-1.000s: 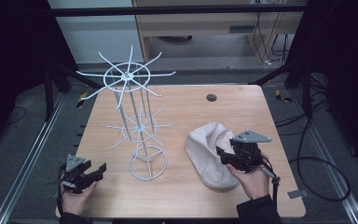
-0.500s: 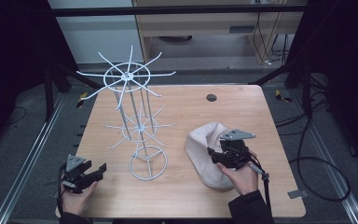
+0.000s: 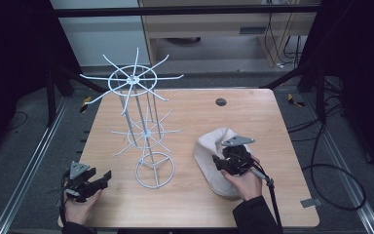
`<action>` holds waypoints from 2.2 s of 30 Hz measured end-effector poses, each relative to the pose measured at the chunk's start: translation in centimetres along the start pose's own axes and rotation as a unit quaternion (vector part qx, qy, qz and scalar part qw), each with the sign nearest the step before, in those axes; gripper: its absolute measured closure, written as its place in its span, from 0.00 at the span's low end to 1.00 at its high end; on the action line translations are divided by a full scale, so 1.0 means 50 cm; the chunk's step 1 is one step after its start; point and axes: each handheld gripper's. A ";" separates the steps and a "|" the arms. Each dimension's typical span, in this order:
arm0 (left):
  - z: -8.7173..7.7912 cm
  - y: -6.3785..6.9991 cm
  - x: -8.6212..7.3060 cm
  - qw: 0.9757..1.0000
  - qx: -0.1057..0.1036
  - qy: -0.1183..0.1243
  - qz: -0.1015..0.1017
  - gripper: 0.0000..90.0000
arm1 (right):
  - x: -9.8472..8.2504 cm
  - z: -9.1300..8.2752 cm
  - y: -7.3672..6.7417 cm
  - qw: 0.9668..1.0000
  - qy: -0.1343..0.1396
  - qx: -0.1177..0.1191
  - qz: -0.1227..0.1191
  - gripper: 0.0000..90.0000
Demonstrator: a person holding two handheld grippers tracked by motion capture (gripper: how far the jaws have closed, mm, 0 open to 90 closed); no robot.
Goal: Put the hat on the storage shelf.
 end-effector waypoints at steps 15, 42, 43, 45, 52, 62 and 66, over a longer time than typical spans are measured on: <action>0.001 0.000 0.000 1.000 -0.001 -0.001 0.000 0.41 | -0.016 0.041 0.010 0.999 -0.038 -0.017 -0.006 0.71; 0.001 -0.001 0.000 1.000 0.001 -0.004 0.001 0.41 | -0.011 0.017 0.023 0.999 -0.048 -0.013 -0.002 0.98; 0.001 -0.001 0.000 1.000 0.000 -0.005 0.001 0.41 | -0.011 0.017 0.023 0.999 -0.048 -0.013 -0.002 0.98; 0.001 -0.001 0.000 1.000 0.001 -0.004 0.001 0.41 | -0.011 0.008 0.026 0.999 -0.040 -0.009 0.000 0.98; 0.001 -0.001 0.000 1.000 0.003 -0.005 0.000 0.41 | -0.014 -0.033 0.037 1.000 -0.001 0.008 -0.009 0.98; 0.001 -0.002 0.000 1.000 0.001 -0.004 -0.001 0.41 | -0.016 -0.066 0.044 0.999 0.040 0.028 -0.013 0.98; 0.001 -0.002 0.000 1.000 0.001 -0.004 -0.001 0.41 | -0.016 -0.073 0.044 0.998 0.050 0.034 -0.017 0.98</action>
Point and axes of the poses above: each handheld gripper's, and its own axes: z roughly forward along the jaws, x roughly out of its top, y roughly to its right, and after that the axes turned 12 degrees about z, right-handed
